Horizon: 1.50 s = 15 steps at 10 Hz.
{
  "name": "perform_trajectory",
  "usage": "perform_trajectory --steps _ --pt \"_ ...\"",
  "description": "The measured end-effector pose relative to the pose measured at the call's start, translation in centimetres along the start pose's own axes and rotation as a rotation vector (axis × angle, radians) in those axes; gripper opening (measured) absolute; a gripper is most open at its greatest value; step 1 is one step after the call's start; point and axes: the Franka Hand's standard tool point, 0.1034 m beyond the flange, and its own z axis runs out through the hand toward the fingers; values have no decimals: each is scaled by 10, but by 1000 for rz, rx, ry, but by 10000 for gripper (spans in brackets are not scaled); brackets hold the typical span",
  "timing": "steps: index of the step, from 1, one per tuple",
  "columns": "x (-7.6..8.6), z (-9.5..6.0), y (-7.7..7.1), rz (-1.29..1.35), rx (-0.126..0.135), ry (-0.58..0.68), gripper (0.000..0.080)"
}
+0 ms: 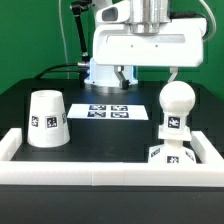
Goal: Assemble lamp
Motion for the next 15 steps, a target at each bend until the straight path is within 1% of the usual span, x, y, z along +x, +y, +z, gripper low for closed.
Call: perform_trajectory --steps 1,2,4,5,7,9,10,12,14,15 --pt "-4 -1 20 -94 -7 1 699" --pt "-5 -4 41 -140 -15 7 699" --pt "2 -12 61 -248 -21 17 699" --pt "4 -12 70 -257 -26 18 699" --pt "2 -11 66 -261 -24 16 699" --pt "2 -11 66 -261 -25 16 699" --pt "2 -12 69 -278 -24 12 699" --pt "3 -17 103 -311 -27 -15 699" --pt "0 -17 124 -314 -4 -45 699" --pt "-1 -16 132 -302 6 -62 699"
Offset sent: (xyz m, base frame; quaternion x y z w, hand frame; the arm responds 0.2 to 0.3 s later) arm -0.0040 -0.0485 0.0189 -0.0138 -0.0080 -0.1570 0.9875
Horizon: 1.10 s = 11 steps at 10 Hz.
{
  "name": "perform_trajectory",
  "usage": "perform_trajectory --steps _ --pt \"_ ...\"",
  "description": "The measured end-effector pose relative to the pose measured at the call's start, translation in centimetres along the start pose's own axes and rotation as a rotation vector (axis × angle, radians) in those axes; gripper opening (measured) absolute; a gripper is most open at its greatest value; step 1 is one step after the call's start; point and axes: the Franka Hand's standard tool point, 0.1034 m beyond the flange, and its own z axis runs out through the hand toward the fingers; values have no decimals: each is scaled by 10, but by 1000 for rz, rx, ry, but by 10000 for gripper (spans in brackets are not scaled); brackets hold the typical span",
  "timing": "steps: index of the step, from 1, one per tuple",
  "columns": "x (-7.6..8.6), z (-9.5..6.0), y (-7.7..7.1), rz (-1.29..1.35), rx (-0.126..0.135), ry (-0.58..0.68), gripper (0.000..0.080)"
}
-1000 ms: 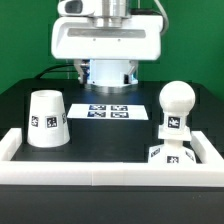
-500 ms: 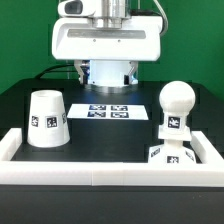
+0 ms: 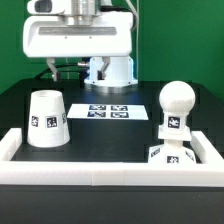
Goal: Assemble lamp
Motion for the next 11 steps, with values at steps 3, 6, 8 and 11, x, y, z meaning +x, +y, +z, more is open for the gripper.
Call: perform_trajectory --steps 3,6,8,11 --pt "-7 7 9 33 20 -28 699" --pt "-4 19 17 4 -7 -7 699" --pt "-5 28 20 -5 -17 -12 699" --pt "-8 40 21 -8 -30 -13 699"
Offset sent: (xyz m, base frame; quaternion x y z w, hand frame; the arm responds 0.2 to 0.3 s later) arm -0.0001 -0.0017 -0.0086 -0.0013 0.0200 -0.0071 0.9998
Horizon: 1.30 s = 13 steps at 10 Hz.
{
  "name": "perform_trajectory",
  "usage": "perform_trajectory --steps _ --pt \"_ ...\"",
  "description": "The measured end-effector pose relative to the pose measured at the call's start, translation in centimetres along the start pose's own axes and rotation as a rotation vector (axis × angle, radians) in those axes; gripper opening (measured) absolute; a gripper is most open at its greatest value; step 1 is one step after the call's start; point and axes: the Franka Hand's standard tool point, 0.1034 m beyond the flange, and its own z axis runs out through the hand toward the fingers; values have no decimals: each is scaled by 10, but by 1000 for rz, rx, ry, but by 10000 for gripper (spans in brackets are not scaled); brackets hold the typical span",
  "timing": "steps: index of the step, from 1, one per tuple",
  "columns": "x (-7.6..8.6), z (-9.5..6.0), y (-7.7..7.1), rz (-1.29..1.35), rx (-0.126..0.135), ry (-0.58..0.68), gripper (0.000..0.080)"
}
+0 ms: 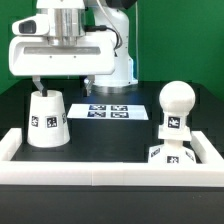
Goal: Assemble lamp
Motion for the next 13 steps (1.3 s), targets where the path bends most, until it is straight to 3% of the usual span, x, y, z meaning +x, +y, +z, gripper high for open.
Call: perform_trajectory --steps 4,6,7,8,9,10,13 --pt "0 10 -1 0 -16 7 699" --pt "2 9 -4 -1 -14 6 461" --pt "2 9 -5 -2 -14 6 461" --pt "2 9 -6 -4 -14 6 254" --pt "2 9 -6 -5 -14 6 116" --pt "3 9 -6 -6 -16 11 42" --pt "7 5 -26 42 -7 9 42"
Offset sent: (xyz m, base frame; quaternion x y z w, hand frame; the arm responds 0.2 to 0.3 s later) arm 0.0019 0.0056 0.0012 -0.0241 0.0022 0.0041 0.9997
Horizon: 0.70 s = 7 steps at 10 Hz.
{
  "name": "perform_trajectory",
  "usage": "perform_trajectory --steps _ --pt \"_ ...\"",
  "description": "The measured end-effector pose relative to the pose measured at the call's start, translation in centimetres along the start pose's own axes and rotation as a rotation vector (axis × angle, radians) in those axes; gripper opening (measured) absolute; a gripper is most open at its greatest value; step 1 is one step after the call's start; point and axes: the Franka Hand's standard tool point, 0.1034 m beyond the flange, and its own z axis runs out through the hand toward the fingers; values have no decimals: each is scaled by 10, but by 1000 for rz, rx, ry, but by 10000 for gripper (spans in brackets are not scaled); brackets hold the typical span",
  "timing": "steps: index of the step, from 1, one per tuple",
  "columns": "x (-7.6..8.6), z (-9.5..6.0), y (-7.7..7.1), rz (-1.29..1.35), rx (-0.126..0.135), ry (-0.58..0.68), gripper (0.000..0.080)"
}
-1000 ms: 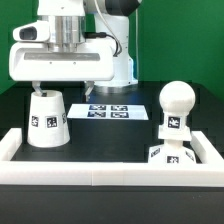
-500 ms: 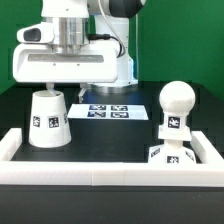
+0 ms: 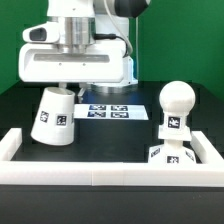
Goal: Assemble lamp
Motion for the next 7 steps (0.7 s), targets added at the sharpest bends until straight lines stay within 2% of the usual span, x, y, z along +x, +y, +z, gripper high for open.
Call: perform_trajectory --steps 2,3,5,7 --pt "4 -11 -24 29 19 -7 42" --pt "5 -22 -40 55 38 -24 42" --pt "18 -58 -71 78 76 -22 44" --pt "32 -89 -92 106 99 -5 44"
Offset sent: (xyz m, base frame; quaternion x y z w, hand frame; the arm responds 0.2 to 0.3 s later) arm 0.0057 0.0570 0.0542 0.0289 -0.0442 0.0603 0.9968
